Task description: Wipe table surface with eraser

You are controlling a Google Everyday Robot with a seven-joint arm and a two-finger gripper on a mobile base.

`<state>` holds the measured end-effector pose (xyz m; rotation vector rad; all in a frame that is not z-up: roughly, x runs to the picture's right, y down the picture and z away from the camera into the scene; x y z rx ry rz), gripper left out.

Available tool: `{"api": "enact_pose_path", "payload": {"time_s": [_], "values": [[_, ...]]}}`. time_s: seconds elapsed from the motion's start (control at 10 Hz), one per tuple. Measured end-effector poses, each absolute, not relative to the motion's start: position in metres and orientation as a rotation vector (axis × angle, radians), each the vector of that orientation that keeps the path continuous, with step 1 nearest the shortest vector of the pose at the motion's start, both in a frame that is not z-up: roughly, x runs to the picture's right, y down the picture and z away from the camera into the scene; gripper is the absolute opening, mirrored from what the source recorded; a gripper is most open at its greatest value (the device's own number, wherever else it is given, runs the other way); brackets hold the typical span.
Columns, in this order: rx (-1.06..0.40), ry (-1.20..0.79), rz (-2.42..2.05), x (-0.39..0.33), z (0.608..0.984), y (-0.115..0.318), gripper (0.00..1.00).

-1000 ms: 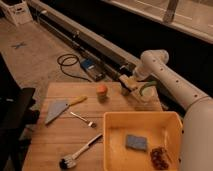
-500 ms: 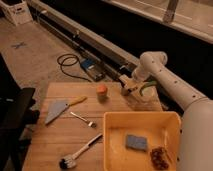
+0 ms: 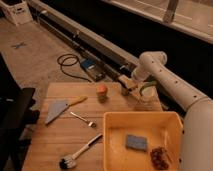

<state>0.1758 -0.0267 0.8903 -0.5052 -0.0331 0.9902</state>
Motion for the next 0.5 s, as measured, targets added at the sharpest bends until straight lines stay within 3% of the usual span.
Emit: {"api": "enact_pose_path", "payload": {"time_s": [0.1, 0.5], "values": [[-0.498, -0.043, 0.981, 0.173, 0.886, -0.030, 0.00], [-0.475, -0.086, 0.943, 0.160, 0.858, -0.035, 0.00]]}}
